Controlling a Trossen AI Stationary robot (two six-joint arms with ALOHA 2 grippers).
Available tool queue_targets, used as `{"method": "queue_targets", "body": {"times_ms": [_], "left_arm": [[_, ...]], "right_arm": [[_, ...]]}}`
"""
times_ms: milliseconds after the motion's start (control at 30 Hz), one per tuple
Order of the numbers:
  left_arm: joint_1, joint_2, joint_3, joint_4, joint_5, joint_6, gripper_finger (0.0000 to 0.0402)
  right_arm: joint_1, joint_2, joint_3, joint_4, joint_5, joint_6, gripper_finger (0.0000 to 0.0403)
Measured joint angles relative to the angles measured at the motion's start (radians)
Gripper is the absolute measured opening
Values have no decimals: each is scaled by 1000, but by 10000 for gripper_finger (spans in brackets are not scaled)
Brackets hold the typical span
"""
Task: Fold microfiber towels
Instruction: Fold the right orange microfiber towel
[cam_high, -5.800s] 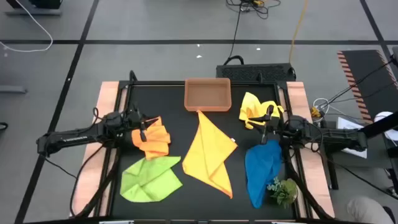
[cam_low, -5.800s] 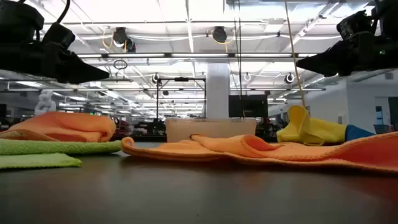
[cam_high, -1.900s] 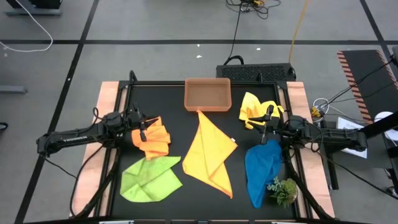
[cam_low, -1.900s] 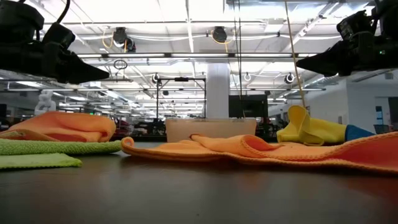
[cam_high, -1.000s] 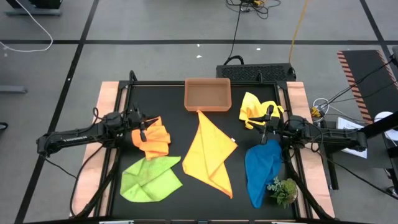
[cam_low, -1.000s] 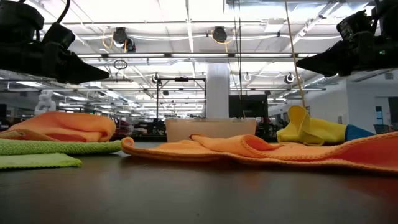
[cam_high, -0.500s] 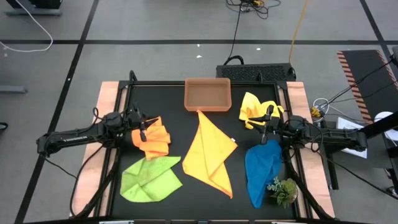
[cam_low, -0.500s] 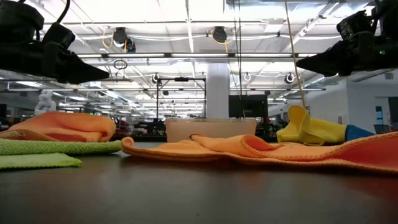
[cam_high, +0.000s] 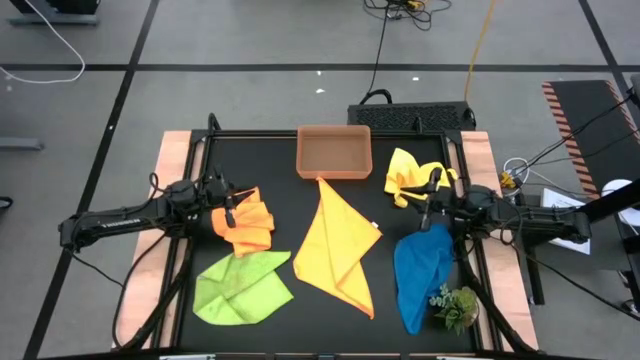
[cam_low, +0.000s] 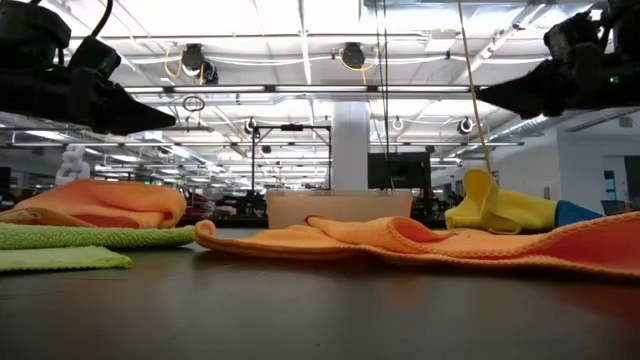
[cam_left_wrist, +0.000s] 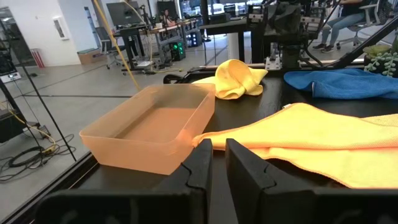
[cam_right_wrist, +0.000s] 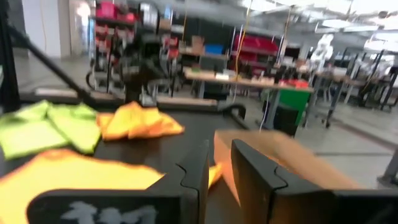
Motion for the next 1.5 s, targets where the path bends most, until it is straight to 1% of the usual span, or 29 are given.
{"method": "queue_targets", "body": {"times_ms": [100, 233, 333, 400, 800, 1067, 1267, 1367, 1500], "left_arm": [[0, 0, 0, 0, 0, 0, 49], [0, 0, 0, 0, 0, 0, 49], [0, 0, 0, 0, 0, 0, 49], [0, 0, 0, 0, 0, 0, 49], [0, 0, 0, 0, 0, 0, 49], [0, 0, 0, 0, 0, 0, 49], [0, 0, 0, 0, 0, 0, 49], [0, 0, 0, 0, 0, 0, 49], [0, 0, 0, 0, 0, 0, 49]], "right_arm": [[0, 0, 0, 65, 0, 12, 59], [0, 6, 0, 177, -3, 86, 59], [6, 26, 0, 203, -30, 120, 59], [17, 51, 0, 211, -30, 139, 59], [109, 288, 0, 307, -22, 205, 59], [171, 425, 29, 327, 56, 233, 59], [206, 552, 72, 332, 61, 237, 59], [211, 617, 80, 331, 104, 253, 59], [209, 696, 83, 331, 107, 269, 72]]}}
